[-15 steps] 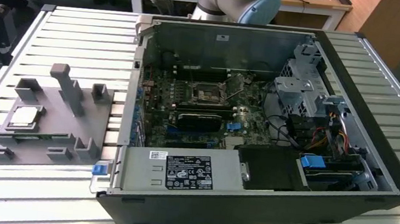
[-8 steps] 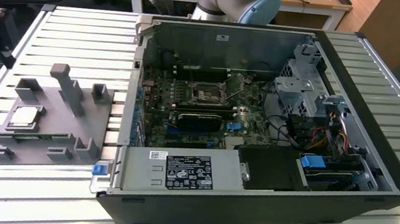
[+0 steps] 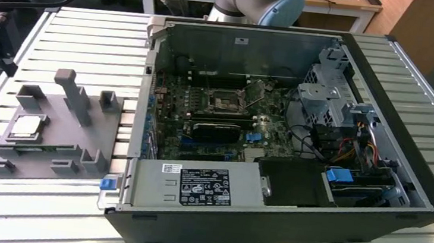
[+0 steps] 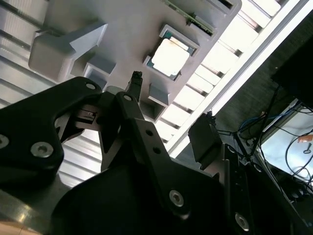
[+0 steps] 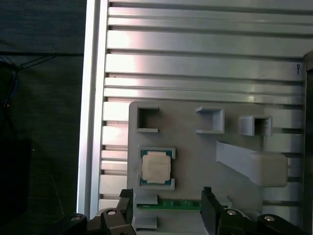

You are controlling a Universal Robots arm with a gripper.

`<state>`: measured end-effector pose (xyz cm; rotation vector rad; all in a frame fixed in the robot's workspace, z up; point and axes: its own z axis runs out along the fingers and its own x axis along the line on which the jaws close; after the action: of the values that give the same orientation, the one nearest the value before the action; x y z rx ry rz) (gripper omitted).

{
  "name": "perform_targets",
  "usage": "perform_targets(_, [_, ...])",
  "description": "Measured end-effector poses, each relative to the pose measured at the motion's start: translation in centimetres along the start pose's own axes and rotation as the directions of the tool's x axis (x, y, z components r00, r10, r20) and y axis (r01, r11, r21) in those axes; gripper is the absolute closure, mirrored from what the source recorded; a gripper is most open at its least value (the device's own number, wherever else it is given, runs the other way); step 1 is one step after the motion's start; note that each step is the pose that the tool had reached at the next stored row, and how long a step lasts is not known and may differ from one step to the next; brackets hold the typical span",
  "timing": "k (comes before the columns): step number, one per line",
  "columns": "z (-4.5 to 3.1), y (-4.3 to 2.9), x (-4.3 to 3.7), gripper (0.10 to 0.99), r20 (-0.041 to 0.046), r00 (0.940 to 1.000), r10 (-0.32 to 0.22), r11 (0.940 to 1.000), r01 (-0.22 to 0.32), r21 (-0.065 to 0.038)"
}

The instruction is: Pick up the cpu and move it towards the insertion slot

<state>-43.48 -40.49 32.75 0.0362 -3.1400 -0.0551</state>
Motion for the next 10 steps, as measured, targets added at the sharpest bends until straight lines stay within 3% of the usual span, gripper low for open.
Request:
perform_targets(6, [0.67, -0.03, 0.17, 0.416, 0.0, 1.0, -0.001, 1.0, 0.001, 0.0])
perform_targets(7, [0.8, -0.04, 0.18, 0.353, 0.0001, 1.0, -0.001, 1.0, 0.001, 0.0])
perform_targets(10, [1.21, -0.05, 0.21, 0.353, 0.0001, 1.0, -0.001, 1.0, 0.001, 0.0])
